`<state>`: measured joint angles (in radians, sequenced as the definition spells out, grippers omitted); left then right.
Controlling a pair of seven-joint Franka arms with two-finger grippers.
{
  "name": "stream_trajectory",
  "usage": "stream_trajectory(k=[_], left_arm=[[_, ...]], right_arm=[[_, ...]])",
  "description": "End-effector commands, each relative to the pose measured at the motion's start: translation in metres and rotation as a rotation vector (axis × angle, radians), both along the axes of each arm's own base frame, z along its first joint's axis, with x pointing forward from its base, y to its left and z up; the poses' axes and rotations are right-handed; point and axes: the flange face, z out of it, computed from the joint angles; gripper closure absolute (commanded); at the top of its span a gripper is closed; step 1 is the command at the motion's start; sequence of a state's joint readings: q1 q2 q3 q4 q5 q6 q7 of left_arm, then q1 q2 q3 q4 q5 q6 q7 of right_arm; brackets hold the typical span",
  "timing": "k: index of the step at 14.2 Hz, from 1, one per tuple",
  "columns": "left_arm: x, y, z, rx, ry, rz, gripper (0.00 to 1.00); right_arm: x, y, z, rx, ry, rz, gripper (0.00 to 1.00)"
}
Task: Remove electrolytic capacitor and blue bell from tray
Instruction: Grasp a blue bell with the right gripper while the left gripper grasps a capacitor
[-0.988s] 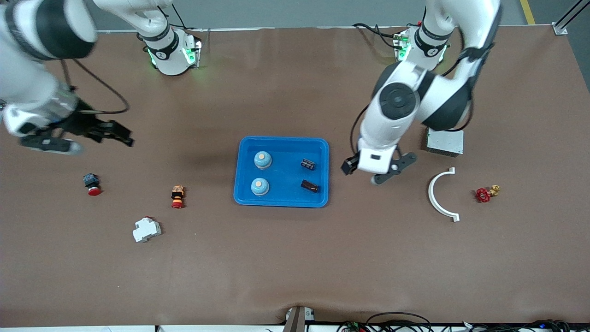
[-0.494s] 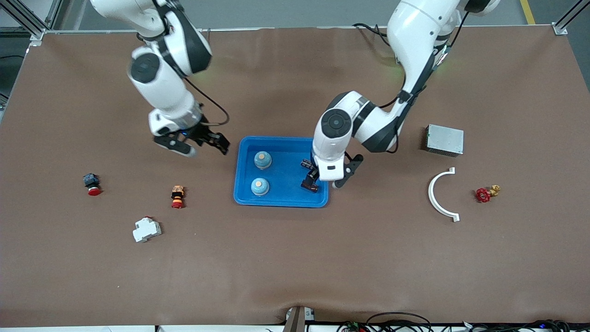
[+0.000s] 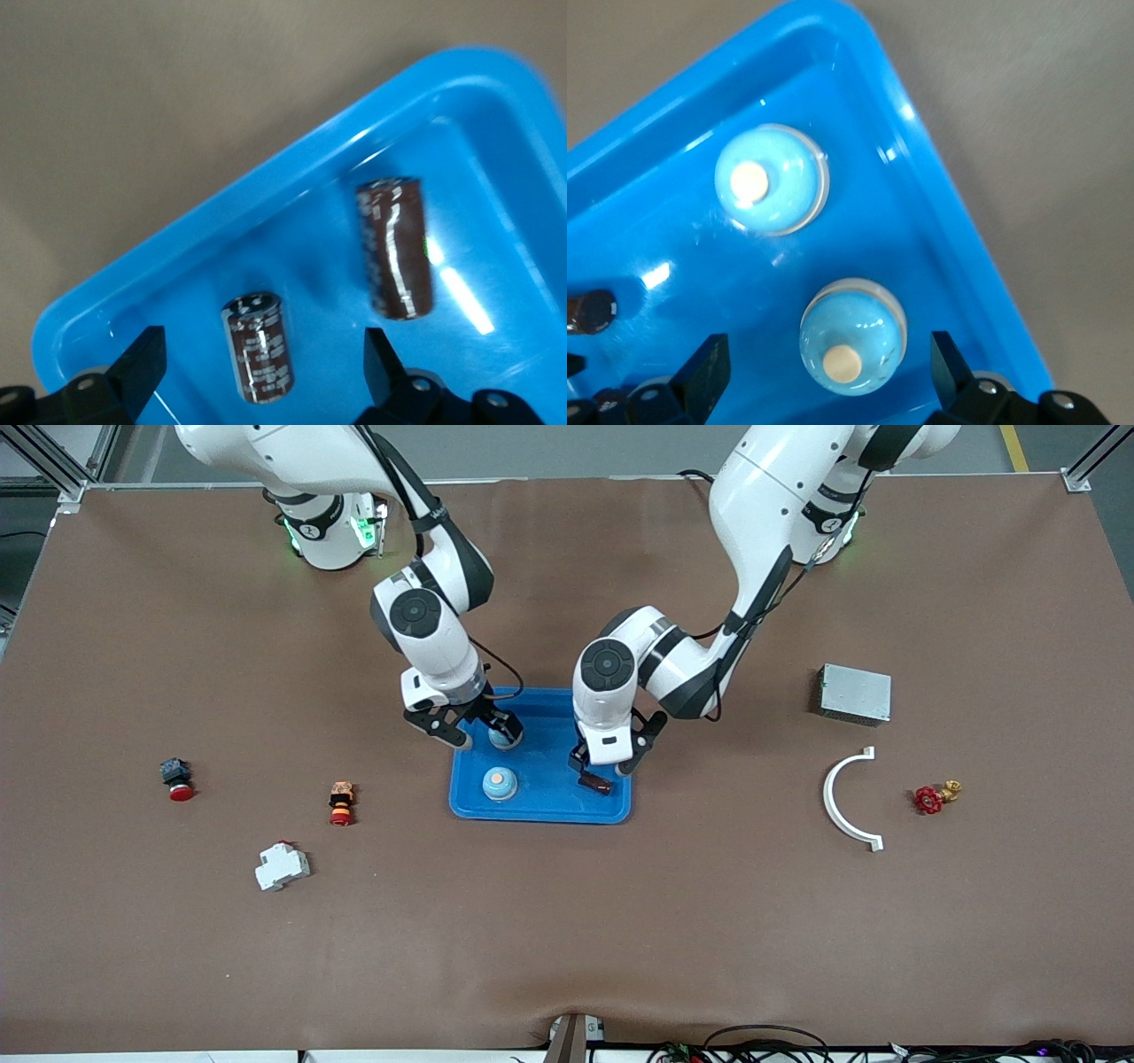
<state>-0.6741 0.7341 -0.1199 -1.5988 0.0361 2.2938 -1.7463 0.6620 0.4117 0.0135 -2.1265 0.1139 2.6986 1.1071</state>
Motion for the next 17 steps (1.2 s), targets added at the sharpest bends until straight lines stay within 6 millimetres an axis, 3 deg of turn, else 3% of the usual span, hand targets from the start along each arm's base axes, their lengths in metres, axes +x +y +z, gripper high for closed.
stream_trajectory(k=[1, 2, 4, 5, 7, 9, 10, 11, 14, 15, 17], left_arm=[[-0.001, -0.002, -0.012, 0.023, -0.003, 0.011, 0.09], [-0.001, -0.001, -0.015, 0.025, 0.0, 0.014, 0.14], [-0.003, -0.001, -0.016, 0.026, 0.005, 0.015, 0.35], [-0.003, -0.001, -0.016, 0.027, 0.005, 0.018, 0.53], [-0.001, -0.001, -0.011, 0.022, -0.001, 0.03, 1.0], [0.005, 0.002, -0.002, 0.019, -0.006, 0.037, 1.0], [0.009, 0.005, 0.01, 0.015, -0.015, 0.04, 1.0], [0.012, 0.008, 0.022, 0.019, -0.017, 0.045, 1.0], [0.033, 0.037, 0.08, 0.035, -0.021, 0.066, 1.0], [0.037, 0.048, 0.098, 0.044, -0.014, 0.059, 1.0], [0.051, 0.082, 0.126, 0.071, 0.015, 0.047, 1.0]], right_arm=[[-0.004, 0.013, -0.016, -0.009, 0.001, -0.025, 0.0], [-0.006, 0.015, -0.022, -0.017, 0.007, -0.024, 0.0], [-0.005, 0.017, -0.033, -0.04, 0.004, -0.021, 0.0], [-0.005, 0.021, -0.037, -0.051, -0.002, -0.021, 0.0], [-0.006, 0.03, -0.045, -0.079, -0.021, -0.019, 0.0], [-0.005, 0.035, -0.05, -0.102, -0.04, -0.008, 0.02], [-0.004, 0.037, -0.05, -0.103, -0.045, -0.001, 0.22], [-0.003, 0.037, -0.049, -0.108, -0.047, 0.01, 0.49], [0.0, 0.04, -0.045, -0.105, -0.051, 0.019, 0.75], [-0.001, 0.041, -0.045, -0.103, -0.051, 0.016, 1.0], [0.001, 0.044, -0.037, -0.107, -0.041, 0.015, 1.0]])
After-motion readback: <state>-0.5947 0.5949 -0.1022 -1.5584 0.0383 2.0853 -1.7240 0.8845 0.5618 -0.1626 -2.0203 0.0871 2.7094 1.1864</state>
